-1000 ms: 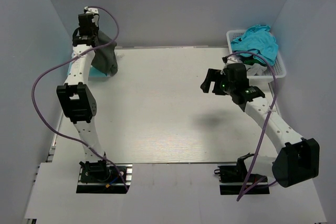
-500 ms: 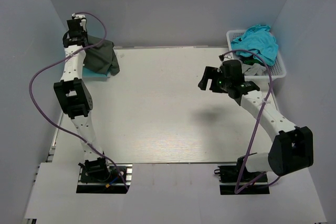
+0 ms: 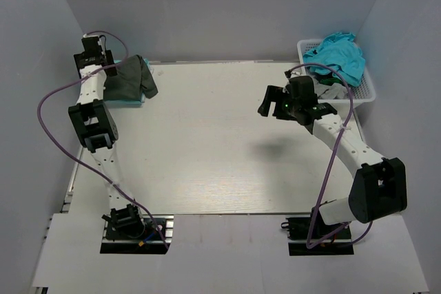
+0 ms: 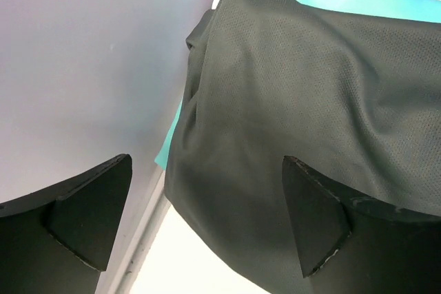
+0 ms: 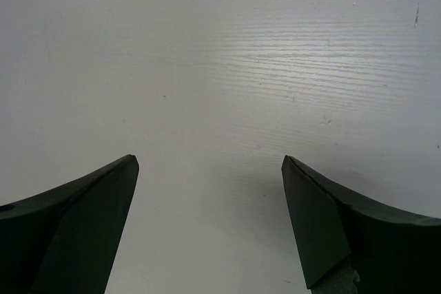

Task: Fold and stack the t-shirts
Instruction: Put the neatly folded tshirt into the corner of the board with the left arm

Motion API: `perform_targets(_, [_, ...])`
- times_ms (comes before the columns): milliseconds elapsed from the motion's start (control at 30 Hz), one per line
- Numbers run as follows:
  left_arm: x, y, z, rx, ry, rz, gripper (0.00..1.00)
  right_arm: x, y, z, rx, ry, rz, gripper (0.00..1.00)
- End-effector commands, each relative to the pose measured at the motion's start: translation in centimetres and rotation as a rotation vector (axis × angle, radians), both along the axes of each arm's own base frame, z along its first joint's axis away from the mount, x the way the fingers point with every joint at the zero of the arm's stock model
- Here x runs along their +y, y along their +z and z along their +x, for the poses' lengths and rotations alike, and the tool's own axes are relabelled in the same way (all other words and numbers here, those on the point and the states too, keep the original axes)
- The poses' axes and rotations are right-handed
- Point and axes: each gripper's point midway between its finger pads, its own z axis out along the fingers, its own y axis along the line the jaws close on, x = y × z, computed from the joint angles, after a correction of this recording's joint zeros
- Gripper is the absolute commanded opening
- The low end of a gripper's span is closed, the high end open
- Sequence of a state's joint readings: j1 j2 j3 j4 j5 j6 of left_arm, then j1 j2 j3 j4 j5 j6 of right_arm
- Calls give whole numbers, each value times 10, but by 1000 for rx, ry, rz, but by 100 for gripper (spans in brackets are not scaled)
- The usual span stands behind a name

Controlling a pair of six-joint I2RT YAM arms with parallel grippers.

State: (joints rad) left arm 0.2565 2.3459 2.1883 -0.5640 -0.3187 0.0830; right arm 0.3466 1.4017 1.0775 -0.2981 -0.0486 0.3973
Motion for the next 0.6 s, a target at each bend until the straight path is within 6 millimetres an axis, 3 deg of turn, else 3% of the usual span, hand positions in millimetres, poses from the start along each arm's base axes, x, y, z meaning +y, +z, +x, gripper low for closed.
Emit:
perform_targets(0, [1,53,6,-136,46,-11,100,7,25,10,-51,6,42,91])
perform_targets(200, [-24,93,15,-249,-41,-85,100,8,20,4,-38,21,47,91])
perform_targets(367, [-76,109,13,-276,-204,-199,100,8,21,0,-62,33,55,91])
perform_targets(433, [-108,101,10,-237,-277,-266,100,7,18,-1,-63,33,54,91])
perform_targets(533, [-137,93,4,-162,-325,-241,100,6,13,-4,-55,34,50,91])
perform_targets(567, [-160,84,6,-128,-352,-225,100,6,8,-6,-45,35,46,91])
